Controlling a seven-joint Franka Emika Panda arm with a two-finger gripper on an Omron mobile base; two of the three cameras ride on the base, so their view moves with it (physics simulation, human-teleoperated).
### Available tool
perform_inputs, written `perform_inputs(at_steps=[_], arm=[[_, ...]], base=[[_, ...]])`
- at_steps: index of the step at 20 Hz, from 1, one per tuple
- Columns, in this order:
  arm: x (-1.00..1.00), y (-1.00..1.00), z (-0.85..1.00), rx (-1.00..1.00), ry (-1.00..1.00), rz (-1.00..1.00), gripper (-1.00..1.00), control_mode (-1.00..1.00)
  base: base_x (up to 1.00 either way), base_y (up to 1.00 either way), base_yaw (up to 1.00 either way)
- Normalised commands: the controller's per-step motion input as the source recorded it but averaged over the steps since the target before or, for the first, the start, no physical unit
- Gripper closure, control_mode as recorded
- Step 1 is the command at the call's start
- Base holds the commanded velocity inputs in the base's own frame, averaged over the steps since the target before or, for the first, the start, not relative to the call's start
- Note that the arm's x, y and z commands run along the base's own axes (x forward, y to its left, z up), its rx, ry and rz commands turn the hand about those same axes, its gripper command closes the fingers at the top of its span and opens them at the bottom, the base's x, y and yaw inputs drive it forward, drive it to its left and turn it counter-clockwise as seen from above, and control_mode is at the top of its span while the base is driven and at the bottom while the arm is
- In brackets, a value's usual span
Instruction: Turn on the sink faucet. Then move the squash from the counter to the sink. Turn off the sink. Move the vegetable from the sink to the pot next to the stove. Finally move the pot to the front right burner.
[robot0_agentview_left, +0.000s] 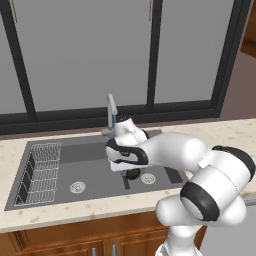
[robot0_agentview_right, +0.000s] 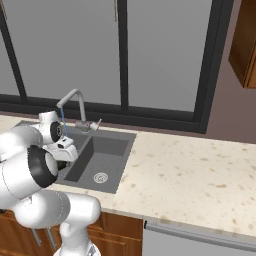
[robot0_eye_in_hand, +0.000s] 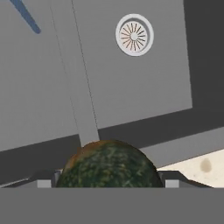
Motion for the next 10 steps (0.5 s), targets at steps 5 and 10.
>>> perform_inputs(at_steps=[5,10], arm=[[0.23,0.46,0.00,0.00,-0.19,-0.01,1.00,-1.00],[0.31,0.47,-0.01,0.00,-0.07,-0.02,1.00,-1.00]], base=[[0.00,0.00,0.00],[0.00,0.00,0.00]])
